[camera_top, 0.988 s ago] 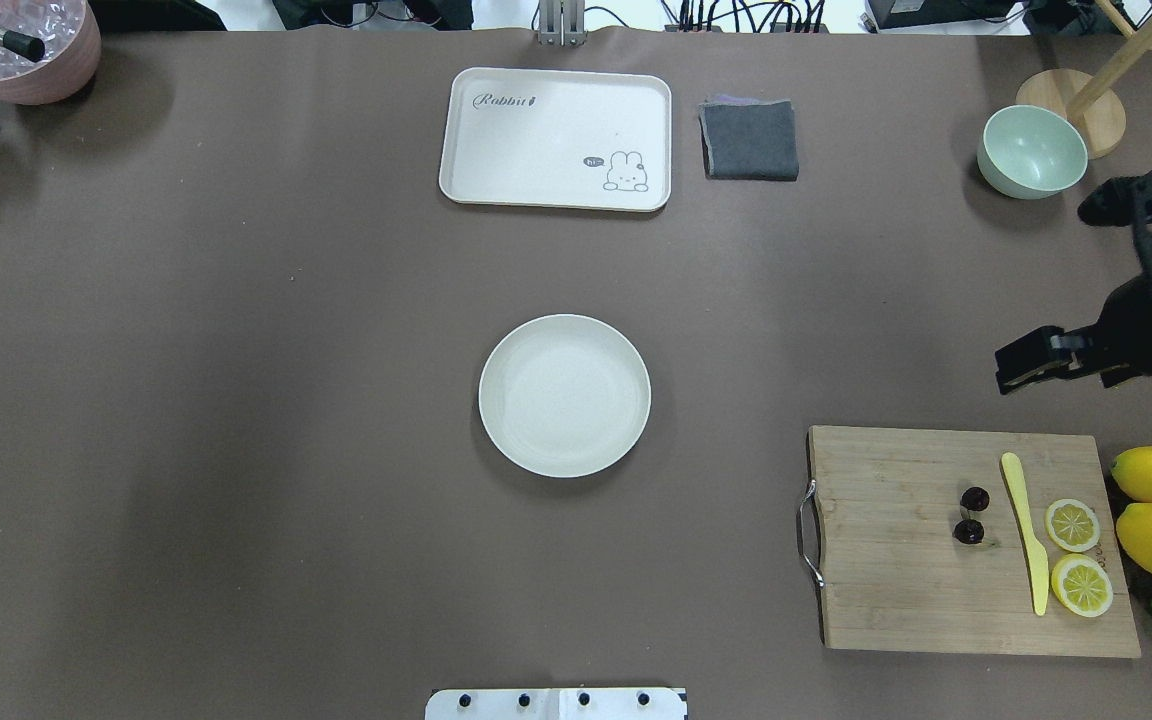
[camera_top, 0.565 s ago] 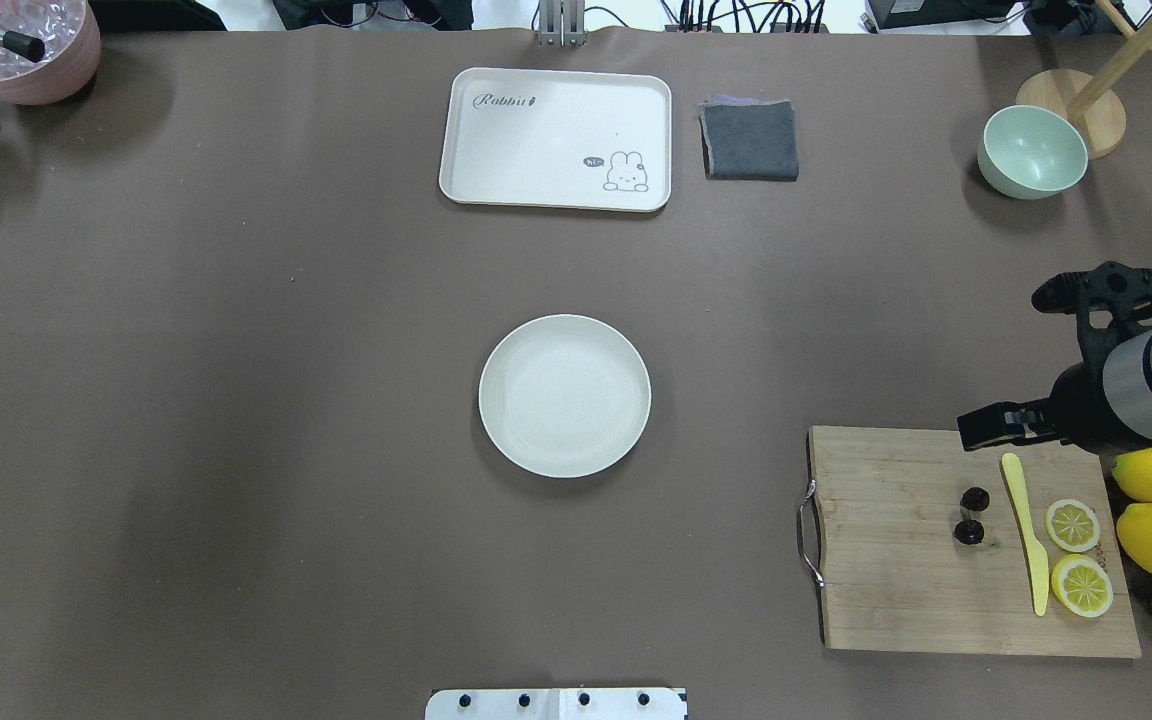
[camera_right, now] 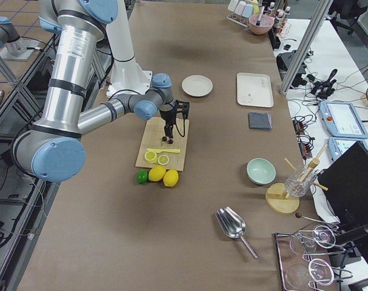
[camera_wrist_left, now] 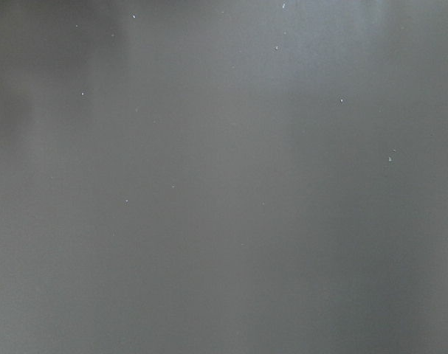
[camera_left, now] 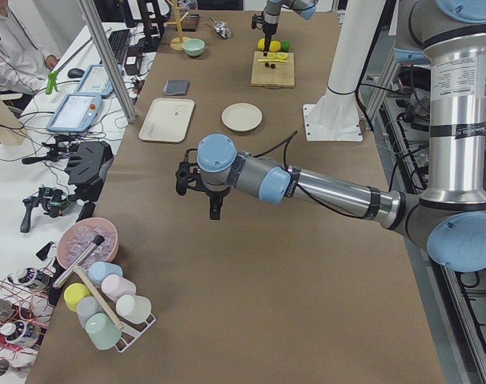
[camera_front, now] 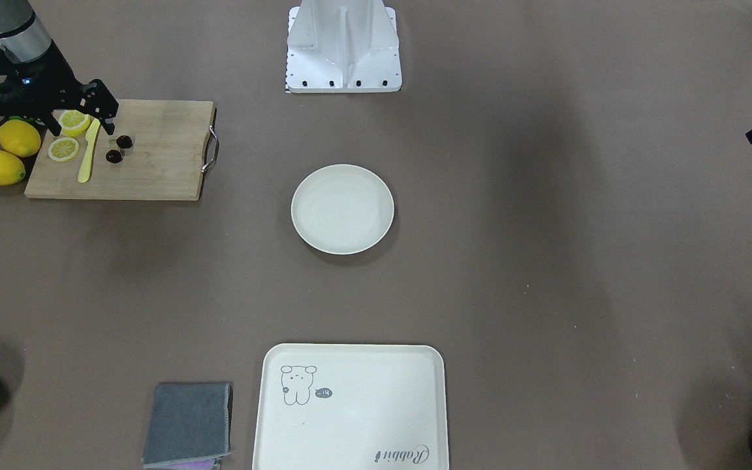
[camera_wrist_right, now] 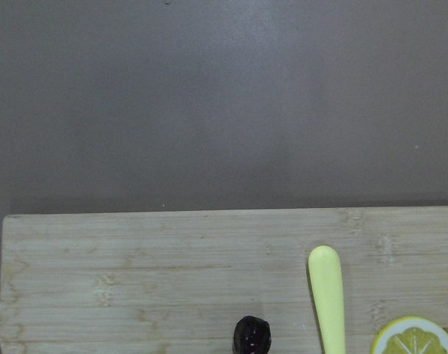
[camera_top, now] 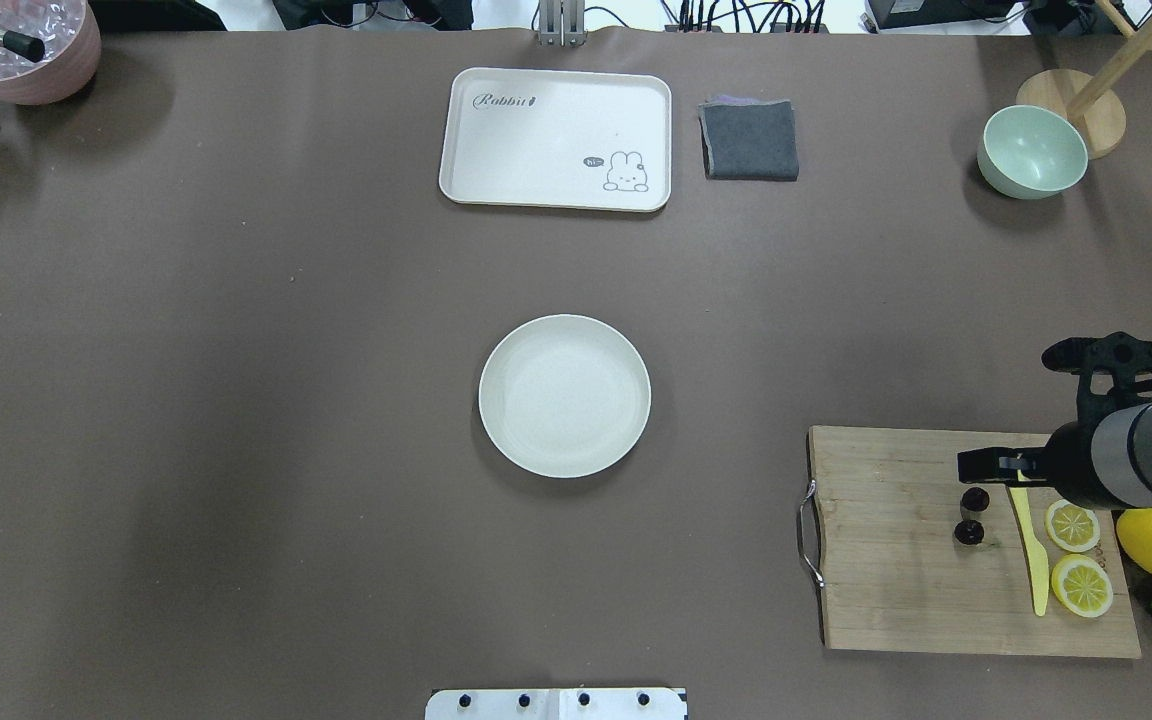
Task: Place red cherry on plate
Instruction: 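Lower the right gripper and grasp the cherries by their stems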
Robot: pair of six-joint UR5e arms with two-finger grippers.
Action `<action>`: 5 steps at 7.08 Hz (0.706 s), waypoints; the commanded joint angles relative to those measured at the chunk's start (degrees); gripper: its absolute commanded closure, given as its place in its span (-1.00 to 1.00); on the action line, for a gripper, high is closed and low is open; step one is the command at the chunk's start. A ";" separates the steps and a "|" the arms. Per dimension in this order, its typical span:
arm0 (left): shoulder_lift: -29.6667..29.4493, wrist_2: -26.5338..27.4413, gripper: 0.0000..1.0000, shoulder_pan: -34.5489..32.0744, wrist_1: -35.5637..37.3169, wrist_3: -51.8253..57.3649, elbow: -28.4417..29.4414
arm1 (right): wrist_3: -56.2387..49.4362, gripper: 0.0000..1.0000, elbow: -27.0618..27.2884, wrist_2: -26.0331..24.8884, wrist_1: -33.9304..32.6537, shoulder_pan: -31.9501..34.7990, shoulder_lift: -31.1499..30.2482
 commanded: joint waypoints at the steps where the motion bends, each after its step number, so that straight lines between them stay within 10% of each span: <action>1: 0.06 -0.03 -0.95 -0.43 0.07 -0.05 -0.22 | 5.34 -0.93 -3.25 -3.06 0.48 -3.95 2.56; 5: 0.93 -0.03 -0.95 -3.24 0.07 -0.05 -0.31 | 9.92 -0.80 -7.30 -3.14 8.48 -5.53 1.61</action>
